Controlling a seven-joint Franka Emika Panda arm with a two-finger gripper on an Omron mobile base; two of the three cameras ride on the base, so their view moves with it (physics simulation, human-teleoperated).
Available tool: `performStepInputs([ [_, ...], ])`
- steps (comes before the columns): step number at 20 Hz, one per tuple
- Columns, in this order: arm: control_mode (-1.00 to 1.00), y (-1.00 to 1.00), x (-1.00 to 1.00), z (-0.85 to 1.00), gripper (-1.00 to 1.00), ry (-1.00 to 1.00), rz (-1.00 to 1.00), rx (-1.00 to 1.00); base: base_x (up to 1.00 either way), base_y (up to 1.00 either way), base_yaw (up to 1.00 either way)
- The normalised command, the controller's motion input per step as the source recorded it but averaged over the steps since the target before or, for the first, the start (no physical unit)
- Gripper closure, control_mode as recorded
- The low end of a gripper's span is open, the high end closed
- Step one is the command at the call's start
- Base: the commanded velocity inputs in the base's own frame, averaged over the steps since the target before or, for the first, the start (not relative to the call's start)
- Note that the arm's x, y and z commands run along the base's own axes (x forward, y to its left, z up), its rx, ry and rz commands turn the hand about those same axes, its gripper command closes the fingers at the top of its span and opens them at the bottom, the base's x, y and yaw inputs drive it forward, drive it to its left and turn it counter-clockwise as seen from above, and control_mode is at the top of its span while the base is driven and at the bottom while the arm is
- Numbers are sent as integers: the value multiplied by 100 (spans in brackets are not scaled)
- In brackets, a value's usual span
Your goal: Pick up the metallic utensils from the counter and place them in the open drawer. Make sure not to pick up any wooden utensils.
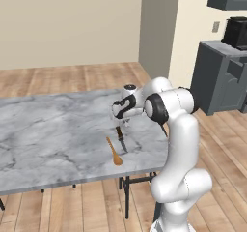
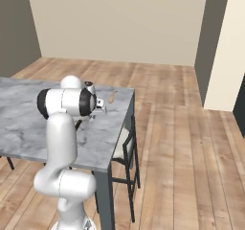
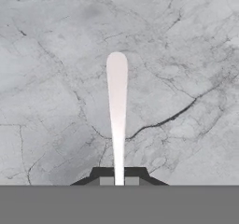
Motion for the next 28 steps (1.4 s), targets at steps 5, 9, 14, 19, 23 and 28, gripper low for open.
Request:
performStepInputs([
  [5, -100, -3, -9, 10, 100, 0, -1, 0, 0, 0, 0],
  [9, -100, -10, -33, 82, 100, -6, 0, 0, 0, 0, 0],
  [14, -100, -21, -54, 100, 100, -3, 0, 0, 0, 0, 0],
  [19, -100, -27, -97, 98, 100, 0, 0, 0, 0, 0, 0],
  [23, -100, -37, -100, 80, 100, -2, 0, 0, 0, 0, 0],
  [28, -100, -55, -100, 55, 100, -3, 0, 0, 0, 0, 0],
])
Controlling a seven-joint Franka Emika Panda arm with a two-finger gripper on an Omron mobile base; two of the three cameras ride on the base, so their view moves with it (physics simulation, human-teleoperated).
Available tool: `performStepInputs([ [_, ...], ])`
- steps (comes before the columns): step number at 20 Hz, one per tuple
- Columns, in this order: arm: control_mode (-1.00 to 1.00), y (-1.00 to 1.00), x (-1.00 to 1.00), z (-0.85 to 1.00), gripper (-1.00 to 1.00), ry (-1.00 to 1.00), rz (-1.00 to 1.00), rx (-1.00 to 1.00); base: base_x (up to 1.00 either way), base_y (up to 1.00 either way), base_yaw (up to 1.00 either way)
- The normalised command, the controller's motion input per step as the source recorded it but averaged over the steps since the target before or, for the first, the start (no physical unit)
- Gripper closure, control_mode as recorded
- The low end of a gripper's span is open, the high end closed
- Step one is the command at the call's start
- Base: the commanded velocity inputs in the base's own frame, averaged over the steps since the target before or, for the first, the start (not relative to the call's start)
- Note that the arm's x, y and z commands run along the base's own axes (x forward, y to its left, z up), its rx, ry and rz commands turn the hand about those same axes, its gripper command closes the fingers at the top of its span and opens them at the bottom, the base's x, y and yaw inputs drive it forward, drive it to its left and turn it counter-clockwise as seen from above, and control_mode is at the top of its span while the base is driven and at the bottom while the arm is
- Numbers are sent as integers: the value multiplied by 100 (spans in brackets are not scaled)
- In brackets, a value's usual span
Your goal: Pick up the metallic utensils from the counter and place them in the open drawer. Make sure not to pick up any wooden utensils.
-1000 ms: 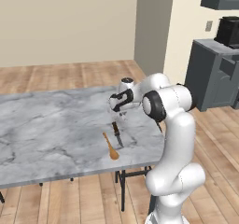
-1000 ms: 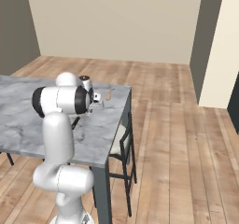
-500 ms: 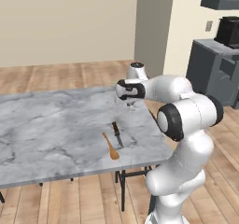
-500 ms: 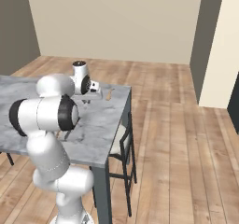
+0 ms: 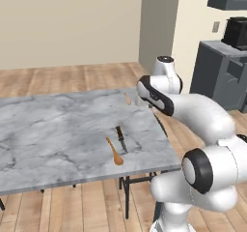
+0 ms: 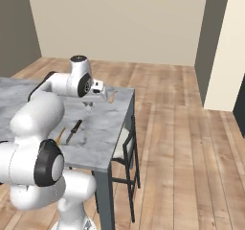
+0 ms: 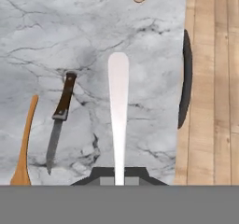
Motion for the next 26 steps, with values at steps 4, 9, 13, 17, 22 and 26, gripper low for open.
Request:
performStepInputs([
  [4, -100, -50, -100, 37, 100, -2, 0, 0, 0, 0, 0],
  [9, -100, -39, -100, 33, 100, -6, 0, 0, 0, 0, 0],
  [13, -100, -24, -100, 41, 100, -5, 0, 0, 0, 0, 0],
  [17, -100, -9, -80, 46, 100, -1, 0, 0, 0, 0, 0],
  [22, -100, -1, -18, 37, 100, 0, 0, -2, 0, 0, 0],
  [26, -100, 0, 0, 0, 100, 0, 0, 0, 0, 0, 0],
])
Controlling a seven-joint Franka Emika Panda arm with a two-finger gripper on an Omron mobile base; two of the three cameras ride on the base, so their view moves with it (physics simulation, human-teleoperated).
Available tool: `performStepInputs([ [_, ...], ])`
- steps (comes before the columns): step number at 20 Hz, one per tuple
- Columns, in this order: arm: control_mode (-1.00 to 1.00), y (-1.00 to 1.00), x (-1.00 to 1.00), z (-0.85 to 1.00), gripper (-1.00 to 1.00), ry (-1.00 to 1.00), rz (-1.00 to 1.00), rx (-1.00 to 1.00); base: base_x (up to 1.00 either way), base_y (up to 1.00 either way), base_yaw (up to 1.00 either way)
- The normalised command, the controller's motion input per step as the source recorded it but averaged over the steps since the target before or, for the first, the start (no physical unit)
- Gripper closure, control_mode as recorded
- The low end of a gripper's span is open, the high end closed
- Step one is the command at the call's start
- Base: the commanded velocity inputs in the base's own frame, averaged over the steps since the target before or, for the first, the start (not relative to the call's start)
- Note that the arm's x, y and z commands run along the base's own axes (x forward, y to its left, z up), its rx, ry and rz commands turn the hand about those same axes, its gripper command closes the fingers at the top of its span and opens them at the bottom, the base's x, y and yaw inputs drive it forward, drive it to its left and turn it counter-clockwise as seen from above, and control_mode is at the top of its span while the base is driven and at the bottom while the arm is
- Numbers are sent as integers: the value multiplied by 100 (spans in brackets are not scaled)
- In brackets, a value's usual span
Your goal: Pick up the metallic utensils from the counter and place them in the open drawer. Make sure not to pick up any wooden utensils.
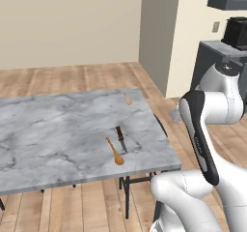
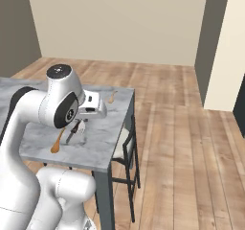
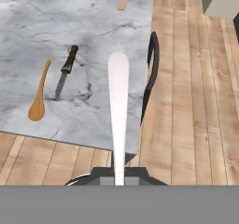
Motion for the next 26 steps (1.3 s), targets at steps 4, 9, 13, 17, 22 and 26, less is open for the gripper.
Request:
performStepInputs([
  [4, -100, 0, 0, 0, 100, 0, 0, 0, 0, 0, 0],
  [9, 100, 0, 0, 0, 100, 0, 0, 0, -4, -4, 0],
  [13, 100, 0, 0, 0, 100, 0, 0, 0, -25, -89, -18],
  [17, 100, 0, 0, 0, 100, 0, 0, 0, -1, -100, -49],
  [22, 100, 0, 0, 0, 100, 0, 0, 0, 14, -100, -66],
  [26, 100, 0, 0, 0, 100, 0, 0, 0, 65, -80, -58],
])
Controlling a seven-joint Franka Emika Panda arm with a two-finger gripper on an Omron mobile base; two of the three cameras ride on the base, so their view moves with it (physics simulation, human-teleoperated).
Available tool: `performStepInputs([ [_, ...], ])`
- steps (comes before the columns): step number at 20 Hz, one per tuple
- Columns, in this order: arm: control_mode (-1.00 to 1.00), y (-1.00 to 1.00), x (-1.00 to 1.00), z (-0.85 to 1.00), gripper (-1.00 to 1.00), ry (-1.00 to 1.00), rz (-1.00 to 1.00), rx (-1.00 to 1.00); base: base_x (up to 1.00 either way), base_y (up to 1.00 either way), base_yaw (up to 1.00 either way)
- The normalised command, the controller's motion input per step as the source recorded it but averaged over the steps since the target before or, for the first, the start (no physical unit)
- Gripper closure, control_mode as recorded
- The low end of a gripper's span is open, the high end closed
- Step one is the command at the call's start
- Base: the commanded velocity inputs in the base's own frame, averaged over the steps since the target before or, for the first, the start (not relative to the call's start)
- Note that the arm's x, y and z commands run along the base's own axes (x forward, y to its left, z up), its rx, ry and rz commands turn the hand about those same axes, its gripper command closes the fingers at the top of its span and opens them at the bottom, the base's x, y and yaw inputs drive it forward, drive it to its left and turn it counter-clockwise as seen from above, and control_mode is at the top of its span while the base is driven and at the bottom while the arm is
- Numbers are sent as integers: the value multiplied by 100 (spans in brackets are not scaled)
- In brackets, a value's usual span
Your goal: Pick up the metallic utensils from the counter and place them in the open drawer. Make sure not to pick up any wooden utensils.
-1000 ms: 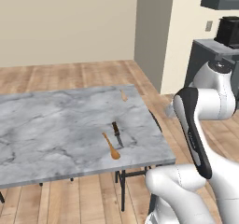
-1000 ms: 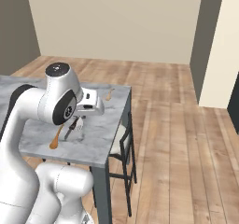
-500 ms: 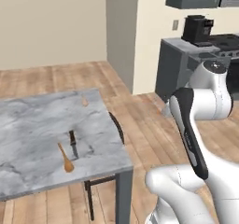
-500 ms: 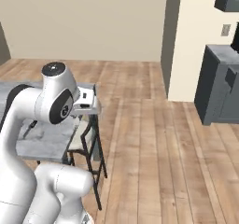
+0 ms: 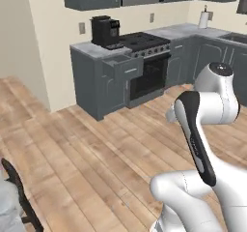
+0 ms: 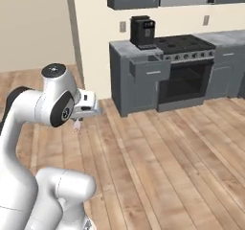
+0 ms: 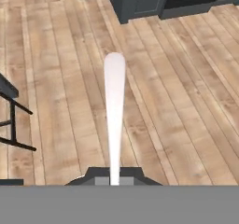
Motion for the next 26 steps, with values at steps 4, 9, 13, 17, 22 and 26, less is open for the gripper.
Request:
performStepInputs([
  [4, 100, 0, 0, 0, 100, 0, 0, 0, 100, -9, -41],
  [9, 100, 0, 0, 0, 100, 0, 0, 0, 100, 30, -24],
  [13, 100, 0, 0, 0, 100, 0, 0, 0, 100, 73, -19],
  [17, 100, 0, 0, 0, 100, 0, 0, 0, 99, 82, -18],
  [22, 100, 0, 0, 0, 100, 0, 0, 0, 98, 74, -22],
  [26, 100, 0, 0, 0, 100, 0, 0, 0, 99, 56, -31],
])
